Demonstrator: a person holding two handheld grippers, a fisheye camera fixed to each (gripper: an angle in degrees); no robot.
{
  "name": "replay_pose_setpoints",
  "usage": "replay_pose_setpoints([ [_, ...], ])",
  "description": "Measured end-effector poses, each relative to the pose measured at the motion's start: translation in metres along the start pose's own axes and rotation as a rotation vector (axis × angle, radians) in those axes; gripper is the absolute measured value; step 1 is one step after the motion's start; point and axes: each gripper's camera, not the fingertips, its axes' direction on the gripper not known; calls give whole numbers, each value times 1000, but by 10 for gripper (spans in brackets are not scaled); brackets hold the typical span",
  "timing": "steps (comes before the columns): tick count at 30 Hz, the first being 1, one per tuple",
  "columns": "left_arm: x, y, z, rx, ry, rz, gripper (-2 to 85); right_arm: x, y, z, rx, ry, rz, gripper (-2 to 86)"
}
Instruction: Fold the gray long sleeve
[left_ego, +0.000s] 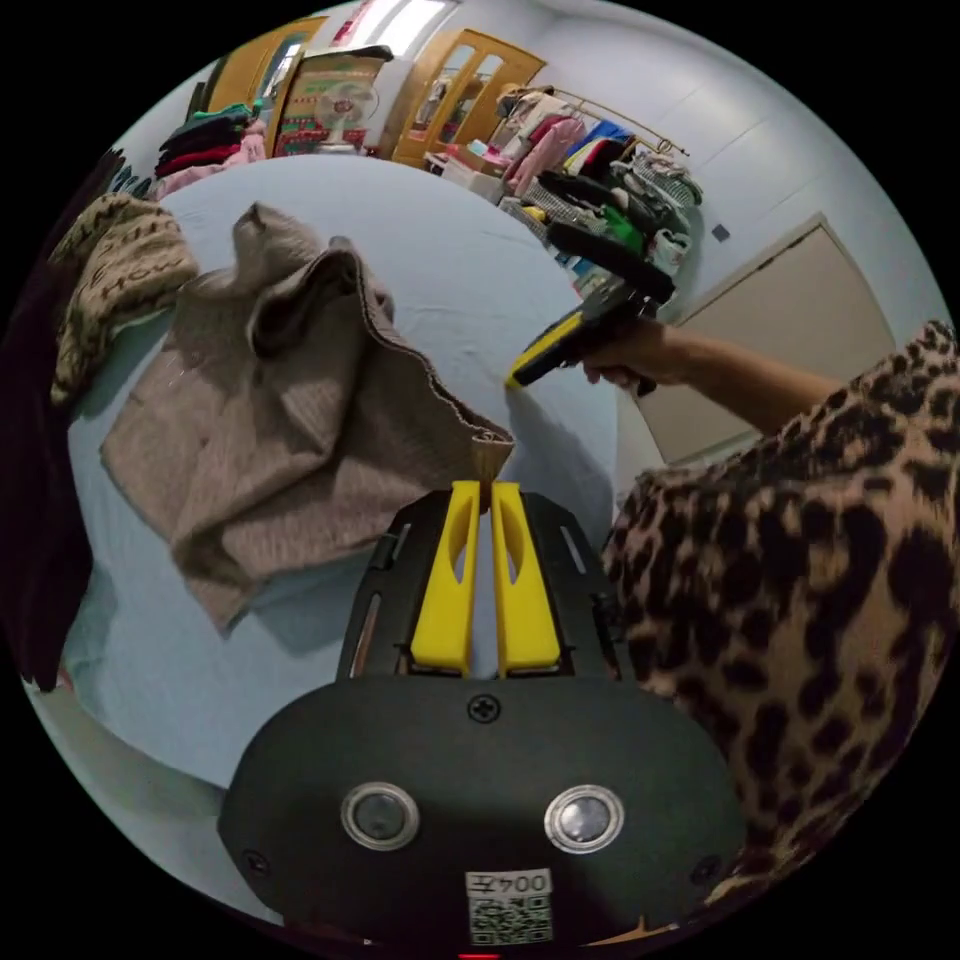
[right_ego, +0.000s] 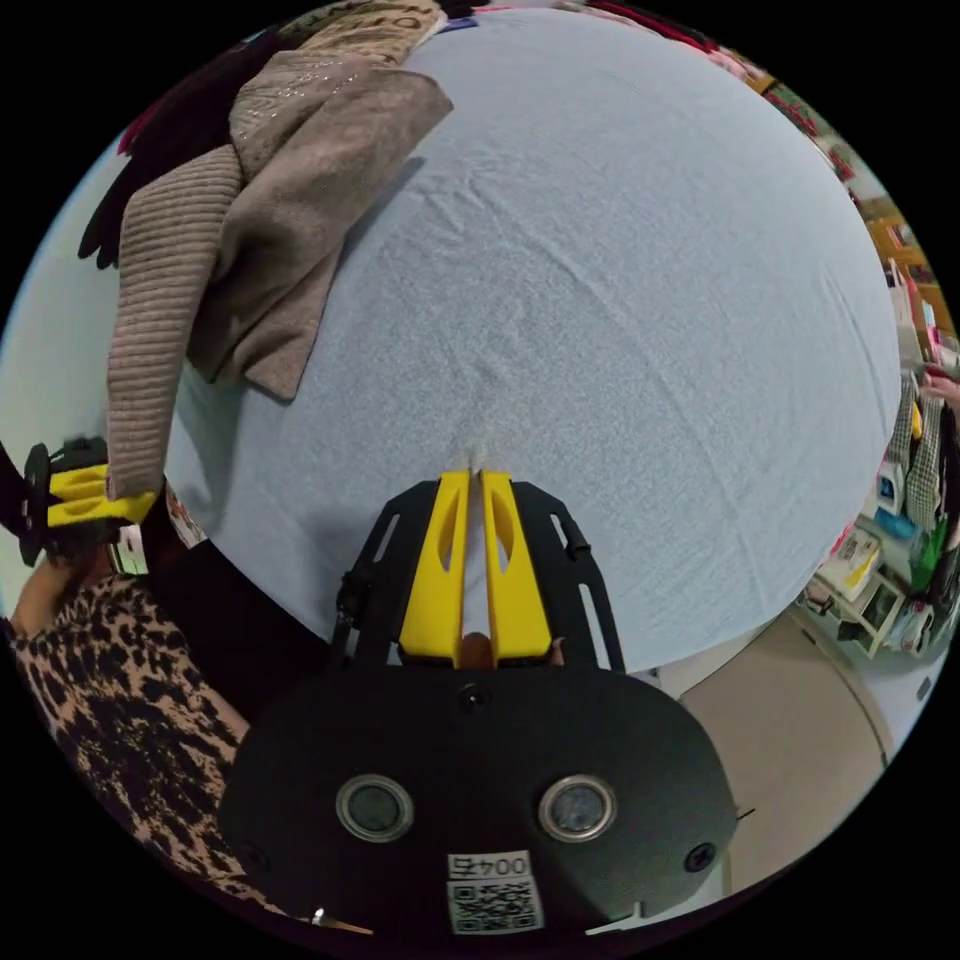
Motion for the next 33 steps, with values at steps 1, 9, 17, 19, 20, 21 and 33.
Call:
replay_pose_setpoints([
  [1,3,-14,3,36,-1,-7,42,5,1,-3,-6,-11,10,17],
  [9,29,-27,-29,64,-37,146,68,22,21,-22,15,54,-71,20],
  [17,-65,-17,-69,153,-67,-304,130,59,46,-44,18,7,52,24],
  [19,-73,-26,-65,115,16,-314,135,70,56,-51,18,2,38,23],
  [20,-72,-28,-65,106,26,-306,135,74,59,-53,19,-2,43,23],
  [21,-67,-32,-65,101,30,-287,129,80,64,-57,19,-9,53,23],
  [33,-37,-44,-115,128,-5,-302,38,158,151,-96,137,-162,181,20],
])
